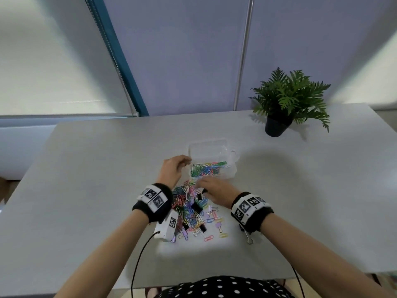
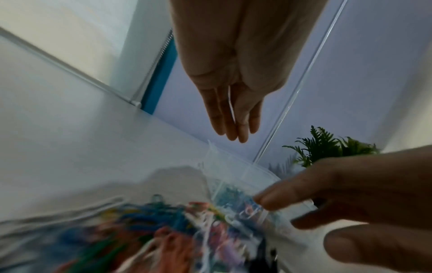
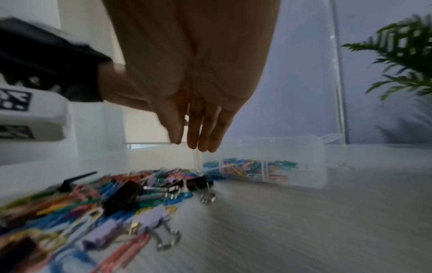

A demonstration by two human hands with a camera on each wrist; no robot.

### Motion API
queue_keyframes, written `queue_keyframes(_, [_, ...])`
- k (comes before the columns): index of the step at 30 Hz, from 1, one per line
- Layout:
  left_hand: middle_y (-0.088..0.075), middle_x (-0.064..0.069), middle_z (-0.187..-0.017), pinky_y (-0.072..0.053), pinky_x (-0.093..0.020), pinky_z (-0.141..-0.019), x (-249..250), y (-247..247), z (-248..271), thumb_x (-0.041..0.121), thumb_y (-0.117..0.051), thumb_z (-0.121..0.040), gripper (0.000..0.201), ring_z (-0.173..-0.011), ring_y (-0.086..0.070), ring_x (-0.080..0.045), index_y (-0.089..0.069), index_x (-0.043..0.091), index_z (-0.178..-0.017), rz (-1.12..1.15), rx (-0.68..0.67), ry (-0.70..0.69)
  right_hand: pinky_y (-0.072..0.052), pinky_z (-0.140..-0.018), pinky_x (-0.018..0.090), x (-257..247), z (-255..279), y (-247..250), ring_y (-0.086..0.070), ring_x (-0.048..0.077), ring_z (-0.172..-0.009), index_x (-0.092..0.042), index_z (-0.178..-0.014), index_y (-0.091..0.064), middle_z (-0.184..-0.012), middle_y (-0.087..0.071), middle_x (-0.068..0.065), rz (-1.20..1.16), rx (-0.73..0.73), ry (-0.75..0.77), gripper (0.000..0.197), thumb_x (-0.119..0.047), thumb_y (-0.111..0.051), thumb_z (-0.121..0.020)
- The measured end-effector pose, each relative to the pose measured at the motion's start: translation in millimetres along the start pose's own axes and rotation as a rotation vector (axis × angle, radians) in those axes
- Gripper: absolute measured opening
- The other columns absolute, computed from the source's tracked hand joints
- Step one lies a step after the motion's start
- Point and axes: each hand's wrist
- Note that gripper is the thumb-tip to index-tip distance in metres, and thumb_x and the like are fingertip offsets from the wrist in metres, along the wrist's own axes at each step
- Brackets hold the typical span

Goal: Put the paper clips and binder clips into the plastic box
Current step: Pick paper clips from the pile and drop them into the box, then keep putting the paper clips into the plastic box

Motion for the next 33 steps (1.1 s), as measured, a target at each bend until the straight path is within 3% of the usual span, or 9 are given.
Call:
queue_keyframes(3, [-0.065, -0.007, -0.109, -0.048, -0.03, -0.096, -20.4, -3.9, 37.3, 0.011, -0.052, -0.09, 0.018, -0.098, -0.059, -0.017, -0.062, 0.012, -0.106, -0.212, -0.209, 0.055, -0.02, -0.115, 0.047, -1.8, -12.9, -19.5, -0.025, 0.024, -0.139, -0.019, -0.14, -0.03, -0.153, -0.023, 0.009, 0.223, -0.198, 0.048, 0.063, -0.034, -0.058, -0.086])
queue_keyframes(6, [-0.047, -0.004, -0.134, -0.039, -0.037, -0.106, -33.6, -20.7, 68.4, 0.025, -0.063, -0.083, 0.044, -0.121, -0.042, -0.022, -0.051, 0.018, -0.125, -0.43, -0.365, 0.029, -0.016, -0.115, 0.049, -3.2, -11.6, -34.1, -0.011, 0.028, -0.143, -0.024, -0.143, -0.023, -0.156, -0.008, 0.01, 0.336, -0.246, 0.042, 0.07, -0.048, -0.053, -0.084])
queue_keyframes(10, [-0.035, -0.003, -0.143, -0.036, -0.038, -0.11, -38.8, -29.3, 90.6, 0.026, -0.061, -0.084, 0.052, -0.131, -0.031, -0.023, -0.042, 0.02, -0.132, -0.493, -0.356, -0.048, -0.032, -0.106, 0.047, -1.4, 11.9, -33.8, -0.023, 0.03, -0.136, -0.021, -0.135, -0.033, -0.15, -0.023, 0.01, 0.351, -0.192, 0.026, 0.056, -0.039, -0.055, -0.086])
queue_keyframes(14, [-0.029, -0.002, -0.148, -0.031, -0.038, -0.113, -40.4, -24.0, 101.7, 0.034, -0.055, -0.088, 0.055, -0.135, -0.027, -0.022, -0.035, 0.023, -0.139, -0.53, -0.396, -0.064, -0.03, -0.105, 0.043, 11.8, 37.3, -26.5, -0.022, 0.026, -0.137, -0.024, -0.134, -0.034, -0.15, -0.022, 0.007, 0.335, -0.23, -0.052, 0.052, -0.041, -0.051, -0.088])
queue_keyframes(18, [-0.039, 0.001, -0.143, -0.035, -0.036, -0.109, -38.6, -10.8, 87.8, 0.033, -0.05, -0.091, 0.039, -0.131, -0.035, -0.018, -0.048, 0.024, -0.13, -0.443, -0.282, -0.103, -0.032, -0.102, 0.038, 12.2, 43.5, -14.5, -0.036, 0.022, -0.128, -0.021, -0.128, -0.044, -0.142, -0.036, 0.006, 0.328, -0.177, -0.071, 0.046, -0.047, -0.043, -0.09])
queue_keyframes(22, [-0.046, -0.003, -0.135, -0.038, -0.029, -0.106, -20.5, -12.0, 45.2, 0.026, -0.053, -0.09, 0.034, -0.122, -0.043, -0.018, -0.053, 0.016, -0.123, -0.277, -0.159, -0.012, -0.039, -0.099, 0.032, -0.6, 15.0, -9.1, -0.047, 0.019, -0.118, -0.016, -0.122, -0.049, -0.132, -0.047, 0.003, 0.235, 0.013, -0.115, 0.033, -0.032, -0.045, -0.094])
queue_keyframes(26, [-0.043, -0.008, -0.131, -0.039, -0.037, -0.105, -9.4, -28.4, 19.4, 0.03, -0.064, -0.083, 0.047, -0.123, -0.041, -0.026, -0.05, 0.01, -0.123, -0.358, -0.266, 0.166, -0.037, -0.103, 0.037, -4.5, -7.1, -25.7, -0.037, 0.025, -0.125, -0.007, -0.128, -0.041, -0.134, -0.04, 0.01, 0.255, -0.056, -0.224, 0.052, -0.034, -0.055, -0.087])
queue_keyframes(29, [-0.047, -0.008, -0.126, -0.038, -0.037, -0.101, -6.1, -39.0, 27.2, 0.026, -0.063, -0.082, 0.044, -0.118, -0.045, -0.026, -0.048, 0.01, -0.121, -0.495, -0.295, 0.109, -0.04, -0.097, 0.038, -3.3, -1.4, -33.6, -0.039, 0.026, -0.12, -0.008, -0.123, -0.044, -0.127, -0.043, 0.01, 0.26, -0.093, -0.216, 0.05, -0.026, -0.064, -0.081])
queue_keyframes(33, [-0.058, -0.01, -0.114, -0.04, -0.034, -0.093, -6.1, -46.4, 41.0, 0.01, -0.049, -0.087, 0.019, -0.109, -0.052, -0.029, -0.056, 0.009, -0.104, -0.536, -0.268, 0.04, -0.034, -0.078, 0.031, 0.3, 9.5, -32.8, -0.044, 0.025, -0.109, -0.009, -0.11, -0.047, -0.115, -0.048, 0.009, 0.204, -0.047, -0.237, 0.034, -0.012, -0.062, -0.08])
Point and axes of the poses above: each hand's wrist, its own z-axis away from the middle knuckle, its own y-axis out of the back of the hand, x = y × z
